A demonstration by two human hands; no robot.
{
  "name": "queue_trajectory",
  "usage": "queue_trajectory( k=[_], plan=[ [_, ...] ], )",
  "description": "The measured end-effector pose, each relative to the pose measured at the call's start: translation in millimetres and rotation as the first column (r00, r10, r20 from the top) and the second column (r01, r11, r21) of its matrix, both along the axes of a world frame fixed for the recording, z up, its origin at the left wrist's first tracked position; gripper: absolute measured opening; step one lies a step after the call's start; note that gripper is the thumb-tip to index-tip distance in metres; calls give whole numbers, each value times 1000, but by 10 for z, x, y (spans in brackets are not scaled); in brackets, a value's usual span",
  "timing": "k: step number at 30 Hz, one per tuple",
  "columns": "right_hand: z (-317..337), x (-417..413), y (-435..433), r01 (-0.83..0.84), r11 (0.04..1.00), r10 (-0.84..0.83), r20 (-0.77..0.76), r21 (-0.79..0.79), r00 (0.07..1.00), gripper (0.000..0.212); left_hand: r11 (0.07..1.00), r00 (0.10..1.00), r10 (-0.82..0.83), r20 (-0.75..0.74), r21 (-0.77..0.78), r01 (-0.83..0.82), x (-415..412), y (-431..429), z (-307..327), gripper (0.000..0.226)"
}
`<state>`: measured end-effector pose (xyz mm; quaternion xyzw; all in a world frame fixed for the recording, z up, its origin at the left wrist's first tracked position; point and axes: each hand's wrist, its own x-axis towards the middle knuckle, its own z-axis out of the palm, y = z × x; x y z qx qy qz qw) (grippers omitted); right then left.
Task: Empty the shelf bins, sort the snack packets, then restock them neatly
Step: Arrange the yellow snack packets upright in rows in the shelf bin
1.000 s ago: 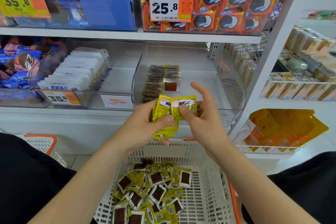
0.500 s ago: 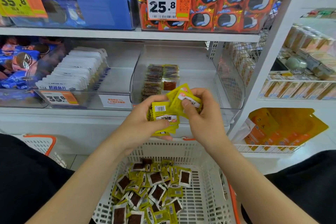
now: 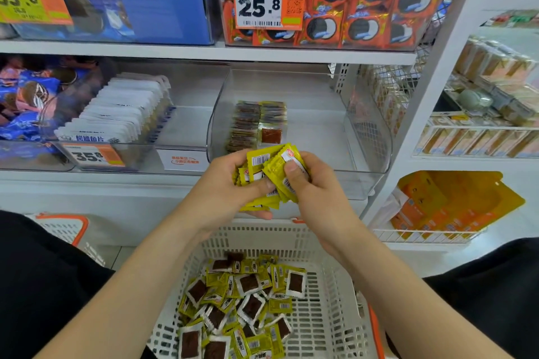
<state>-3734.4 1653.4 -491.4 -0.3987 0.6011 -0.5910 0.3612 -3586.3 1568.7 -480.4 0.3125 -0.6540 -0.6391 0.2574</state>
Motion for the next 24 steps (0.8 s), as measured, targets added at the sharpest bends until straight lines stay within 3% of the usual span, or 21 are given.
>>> queue_trajectory(
  k=[3, 6, 8, 11, 14, 18, 22, 24],
  plan=[
    [11, -91, -29, 89, 995, -92, -93, -45, 991, 17, 994, 994, -96, -42, 48, 98, 42, 9, 51, 47],
    [44, -254, -48, 118, 988, -138, -220, -102, 966, 12, 993, 997, -75, -22, 93, 77, 65, -1, 36, 52],
    [87, -382, -40, -25, 990, -33, -400, -139, 916, 14, 993, 999, -46, 23, 107, 43, 90, -39, -2, 47],
    [145, -518, -2, -236, 971, 161, -658, -27, 736, 24, 996, 993, -83, 88, 24, 81, 147, -106, -12, 30],
    [131, -503, 40, -337, 940, 272, -721, 57, 637, 35, 984, 979, -177, 101, -10, 179, 183, -121, 37, 21],
    [85, -425, 24, -342, 939, 226, -675, -42, 702, 38, 972, 967, -228, 113, -38, 234, 169, -107, 20, 29],
    [51, -380, -19, -245, 959, 150, -479, -142, 865, 32, 974, 973, -220, 66, -37, 222, 114, -94, 0, 41],
    [9, -335, -55, -164, 972, 77, -430, -168, 900, 29, 979, 980, -188, 65, -61, 192, 78, -89, -13, 38]
  ],
)
